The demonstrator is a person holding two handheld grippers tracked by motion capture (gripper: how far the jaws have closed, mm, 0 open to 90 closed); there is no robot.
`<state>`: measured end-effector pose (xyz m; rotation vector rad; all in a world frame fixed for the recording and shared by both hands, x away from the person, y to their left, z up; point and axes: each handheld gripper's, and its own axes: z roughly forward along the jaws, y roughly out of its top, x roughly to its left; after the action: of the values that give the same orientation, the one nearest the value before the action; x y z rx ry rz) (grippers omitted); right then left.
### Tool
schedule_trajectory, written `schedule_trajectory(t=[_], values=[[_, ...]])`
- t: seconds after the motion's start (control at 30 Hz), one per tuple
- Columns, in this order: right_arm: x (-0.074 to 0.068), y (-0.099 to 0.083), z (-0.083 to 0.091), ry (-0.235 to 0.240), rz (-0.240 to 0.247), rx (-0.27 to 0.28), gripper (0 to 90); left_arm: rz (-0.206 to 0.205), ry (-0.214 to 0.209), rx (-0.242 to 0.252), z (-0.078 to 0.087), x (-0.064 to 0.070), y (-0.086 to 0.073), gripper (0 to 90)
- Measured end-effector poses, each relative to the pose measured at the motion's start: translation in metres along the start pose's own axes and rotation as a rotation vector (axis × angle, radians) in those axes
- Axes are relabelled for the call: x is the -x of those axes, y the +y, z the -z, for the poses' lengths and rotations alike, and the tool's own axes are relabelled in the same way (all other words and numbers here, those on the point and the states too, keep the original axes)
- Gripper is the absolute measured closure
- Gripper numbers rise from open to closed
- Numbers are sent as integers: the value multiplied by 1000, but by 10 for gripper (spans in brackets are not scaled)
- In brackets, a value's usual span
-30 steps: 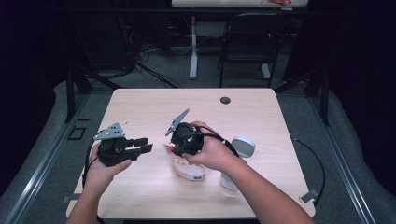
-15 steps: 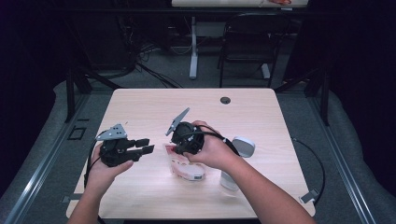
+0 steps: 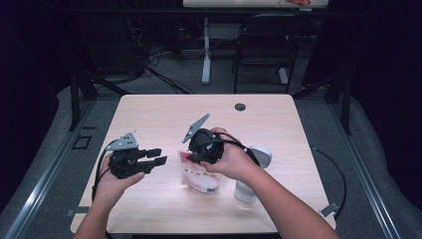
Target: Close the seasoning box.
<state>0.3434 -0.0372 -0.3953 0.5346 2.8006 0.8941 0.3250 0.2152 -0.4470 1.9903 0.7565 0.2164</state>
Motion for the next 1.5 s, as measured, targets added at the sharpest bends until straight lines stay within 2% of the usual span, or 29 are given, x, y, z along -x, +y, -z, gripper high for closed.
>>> schedule_trajectory(t=[0.3, 0.47, 0.73, 1.27, 1.5], values=[[-2, -2, 10, -1, 7, 23, 899, -24, -29, -7, -6, 4, 0, 580], [-2, -4, 15, 1, 3, 43, 900, -43, -31, -20, -10, 6, -1, 562], [-4, -4, 25, 1, 11, 74, 899, -78, -57, -10, -14, 8, -2, 508], [-6, -2, 42, -10, 29, 96, 899, -84, -182, 1, -28, 16, -4, 464], [-6, -1, 47, -4, 32, 108, 899, -104, -193, -6, -32, 19, -5, 456]])
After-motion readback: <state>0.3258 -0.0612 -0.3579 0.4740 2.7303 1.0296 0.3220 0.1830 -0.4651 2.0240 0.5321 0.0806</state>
